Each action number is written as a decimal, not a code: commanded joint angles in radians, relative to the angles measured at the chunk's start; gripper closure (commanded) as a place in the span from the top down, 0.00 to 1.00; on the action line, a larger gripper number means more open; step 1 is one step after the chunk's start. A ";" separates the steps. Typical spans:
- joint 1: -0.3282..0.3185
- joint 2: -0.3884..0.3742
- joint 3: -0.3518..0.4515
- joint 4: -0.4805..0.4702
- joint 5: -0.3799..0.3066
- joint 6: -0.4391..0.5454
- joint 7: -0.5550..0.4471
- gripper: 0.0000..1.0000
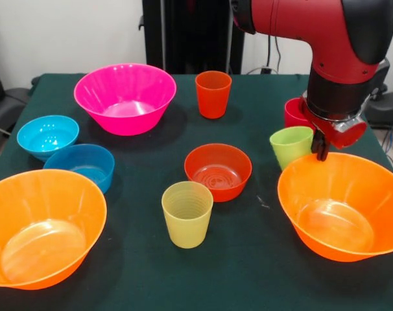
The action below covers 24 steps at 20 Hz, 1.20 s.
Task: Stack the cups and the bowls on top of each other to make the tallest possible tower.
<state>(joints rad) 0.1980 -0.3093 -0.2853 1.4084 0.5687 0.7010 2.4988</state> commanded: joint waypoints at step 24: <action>-0.108 -0.116 0.029 -0.073 -0.267 0.082 -0.205 1.00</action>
<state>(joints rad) 0.1797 -0.3258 -0.2820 1.4007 0.4489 0.6547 2.4988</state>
